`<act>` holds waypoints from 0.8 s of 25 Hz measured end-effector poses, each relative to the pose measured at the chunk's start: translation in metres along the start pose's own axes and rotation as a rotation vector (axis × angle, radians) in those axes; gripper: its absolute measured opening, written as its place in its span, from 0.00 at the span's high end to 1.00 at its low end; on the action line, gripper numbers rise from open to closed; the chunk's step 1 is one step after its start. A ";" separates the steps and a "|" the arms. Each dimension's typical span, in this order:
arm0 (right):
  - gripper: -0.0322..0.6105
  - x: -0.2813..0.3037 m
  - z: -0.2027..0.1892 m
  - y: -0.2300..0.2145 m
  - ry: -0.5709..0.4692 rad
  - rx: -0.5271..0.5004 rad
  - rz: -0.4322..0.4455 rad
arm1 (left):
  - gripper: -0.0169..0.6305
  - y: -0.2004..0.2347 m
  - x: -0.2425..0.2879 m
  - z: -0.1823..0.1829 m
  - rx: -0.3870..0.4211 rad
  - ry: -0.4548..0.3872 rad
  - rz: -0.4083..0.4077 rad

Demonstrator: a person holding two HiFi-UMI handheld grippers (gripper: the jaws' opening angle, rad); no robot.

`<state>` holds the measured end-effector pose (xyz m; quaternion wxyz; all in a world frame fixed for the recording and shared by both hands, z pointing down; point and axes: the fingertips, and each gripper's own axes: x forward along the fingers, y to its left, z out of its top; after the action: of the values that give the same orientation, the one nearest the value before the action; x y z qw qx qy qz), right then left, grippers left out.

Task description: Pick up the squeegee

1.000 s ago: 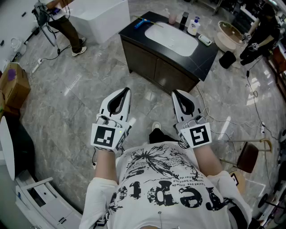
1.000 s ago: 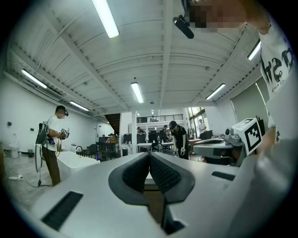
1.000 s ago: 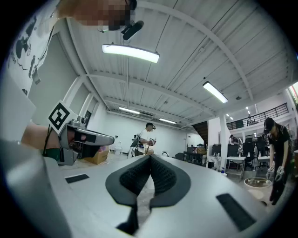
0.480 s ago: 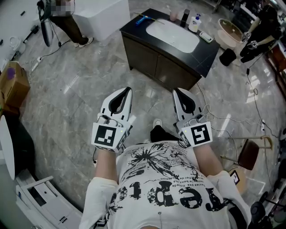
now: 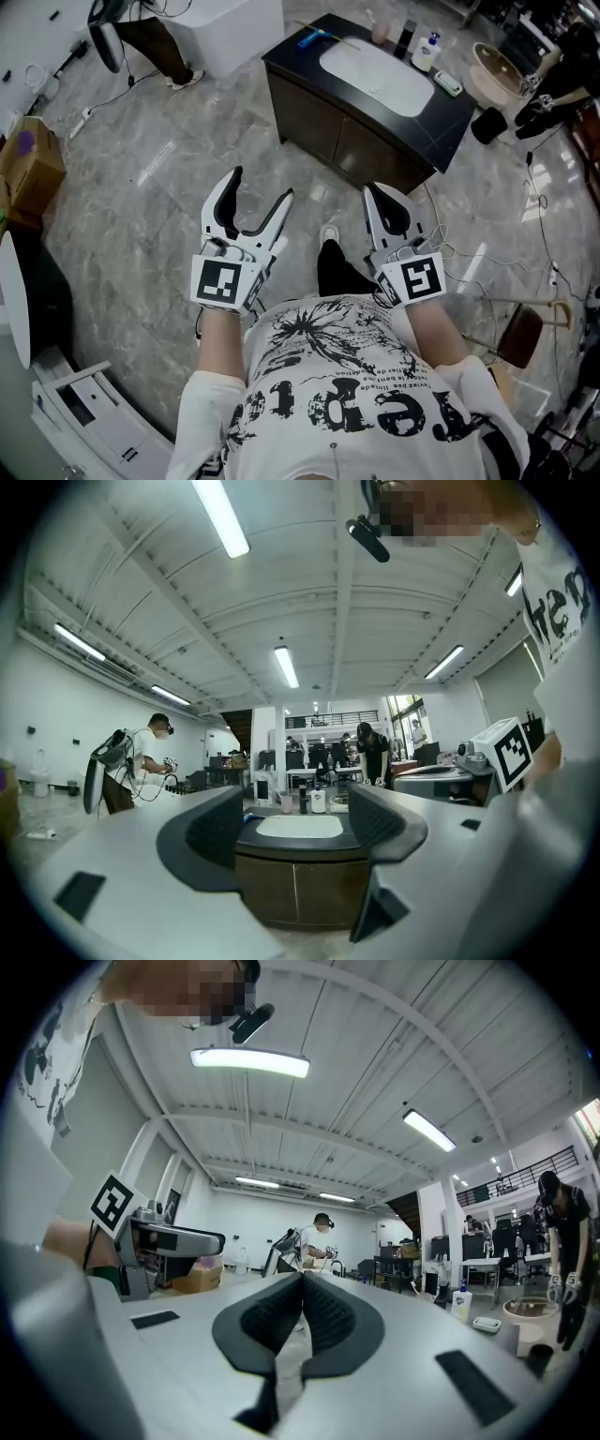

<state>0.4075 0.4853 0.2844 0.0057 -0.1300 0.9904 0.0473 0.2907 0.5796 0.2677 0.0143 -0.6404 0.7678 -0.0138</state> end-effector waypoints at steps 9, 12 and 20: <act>0.93 0.132 -0.019 -0.097 0.004 0.021 0.052 | 0.45 0.074 0.132 -0.018 0.006 0.071 0.078; 0.93 0.187 -0.019 -0.150 0.019 0.015 0.051 | 0.45 0.103 0.198 -0.013 -0.009 0.077 0.090; 0.93 0.306 -0.027 -0.281 0.032 0.016 0.046 | 0.45 0.159 0.368 -0.014 -0.006 0.104 0.104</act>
<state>0.1842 0.1334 0.2784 -0.0104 -0.1080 0.9934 0.0373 0.0678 0.2457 0.2736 -0.0267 -0.5979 0.7999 -0.0441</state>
